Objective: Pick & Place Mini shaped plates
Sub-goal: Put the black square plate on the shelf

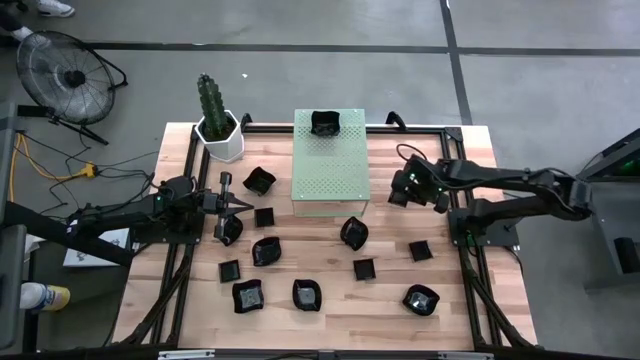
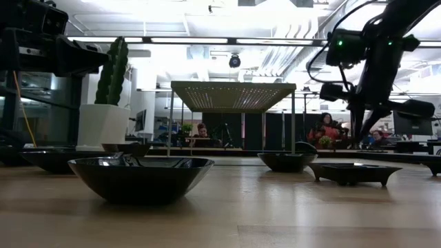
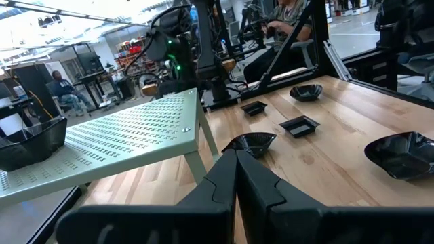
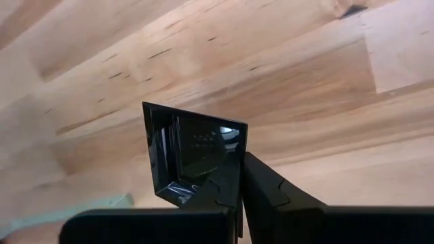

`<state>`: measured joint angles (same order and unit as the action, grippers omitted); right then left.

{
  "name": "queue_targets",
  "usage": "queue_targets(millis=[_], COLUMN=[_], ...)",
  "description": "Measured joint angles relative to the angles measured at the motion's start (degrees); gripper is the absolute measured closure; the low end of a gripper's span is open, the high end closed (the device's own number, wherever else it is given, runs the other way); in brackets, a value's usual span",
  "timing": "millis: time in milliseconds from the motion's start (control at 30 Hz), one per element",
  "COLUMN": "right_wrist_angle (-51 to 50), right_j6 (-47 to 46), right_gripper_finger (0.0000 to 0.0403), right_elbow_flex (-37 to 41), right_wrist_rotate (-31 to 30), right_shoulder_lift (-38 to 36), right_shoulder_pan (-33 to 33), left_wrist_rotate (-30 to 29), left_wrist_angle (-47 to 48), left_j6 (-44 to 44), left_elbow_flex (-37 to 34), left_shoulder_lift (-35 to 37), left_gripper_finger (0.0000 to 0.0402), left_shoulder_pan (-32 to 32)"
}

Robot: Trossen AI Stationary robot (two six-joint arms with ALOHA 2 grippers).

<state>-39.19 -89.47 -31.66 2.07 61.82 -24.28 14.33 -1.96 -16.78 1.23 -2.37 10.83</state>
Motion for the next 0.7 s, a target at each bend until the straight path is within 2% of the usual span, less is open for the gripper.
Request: queue_targets(millis=[567, 700], right_wrist_angle=[0.0, -2.5], right_j6=[-0.1, 1.3], right_gripper_finger=[0.0402, 0.0402], right_elbow_flex=[-0.1, -2.4], right_wrist_rotate=[-2.3, -3.8], right_shoulder_lift=[-12.4, -14.2], right_shoulder_pan=[4.7, 5.3], left_wrist_rotate=[0.0, 0.0], left_wrist_angle=[0.0, 0.0], left_j6=[0.0, 0.0], left_elbow_flex=[0.0, 0.0], left_shoulder_lift=[0.0, 0.0], left_gripper_finger=[0.0399, 0.0399], left_shoulder_pan=[0.0, 0.0])
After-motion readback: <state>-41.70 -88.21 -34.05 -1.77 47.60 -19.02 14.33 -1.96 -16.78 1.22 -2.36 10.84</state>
